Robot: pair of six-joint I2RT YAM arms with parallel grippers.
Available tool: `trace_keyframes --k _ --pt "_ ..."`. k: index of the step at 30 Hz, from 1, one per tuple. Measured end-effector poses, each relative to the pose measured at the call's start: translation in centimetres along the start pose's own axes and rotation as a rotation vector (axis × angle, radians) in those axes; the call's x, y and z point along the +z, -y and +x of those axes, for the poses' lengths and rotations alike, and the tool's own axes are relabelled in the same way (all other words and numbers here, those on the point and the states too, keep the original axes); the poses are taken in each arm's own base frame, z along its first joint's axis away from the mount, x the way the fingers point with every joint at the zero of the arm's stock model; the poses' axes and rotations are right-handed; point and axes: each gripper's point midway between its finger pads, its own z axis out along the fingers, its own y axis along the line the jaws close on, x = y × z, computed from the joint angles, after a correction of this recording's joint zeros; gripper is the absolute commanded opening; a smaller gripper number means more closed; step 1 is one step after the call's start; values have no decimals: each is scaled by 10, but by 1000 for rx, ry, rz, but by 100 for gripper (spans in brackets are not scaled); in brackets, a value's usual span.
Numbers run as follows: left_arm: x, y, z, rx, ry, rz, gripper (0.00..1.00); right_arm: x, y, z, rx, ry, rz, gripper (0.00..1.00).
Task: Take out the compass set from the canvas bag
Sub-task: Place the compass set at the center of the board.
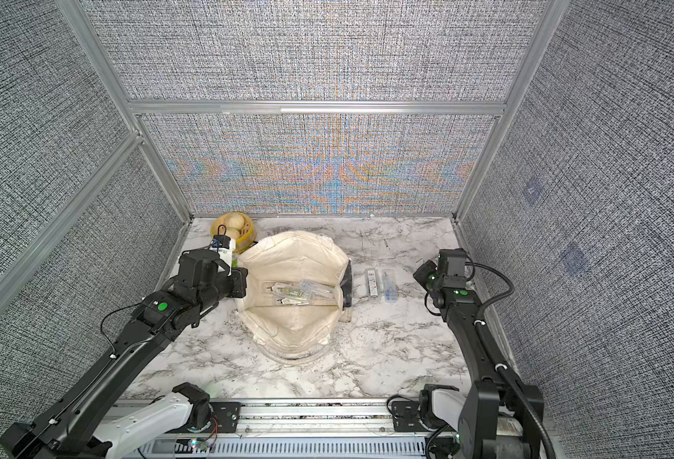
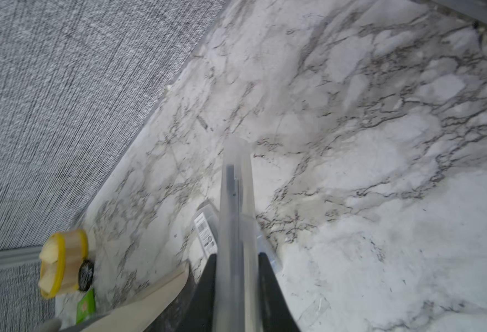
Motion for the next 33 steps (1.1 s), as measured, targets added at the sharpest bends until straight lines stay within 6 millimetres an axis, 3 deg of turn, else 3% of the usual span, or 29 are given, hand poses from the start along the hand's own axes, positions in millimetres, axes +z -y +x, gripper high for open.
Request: trace_keyframes --k 6,11,20,22,24,33 --pt "2 2 3 8 3 16 0 46 10 14 74 -89 6 3" --pt "-2 3 4 8 14 30 0 66 13 27 118 -152 -8 3" --pt "2 5 4 8 9 37 0 80 26 46 149 -197 -12 6" --pt "2 5 4 8 9 38 0 82 24 47 152 -201 -30 9" --pt "2 6 4 8 9 42 0 84 24 49 152 -202 -43 20" --pt "1 6 4 7 11 45 0 82 41 55 169 -212 -2 35"
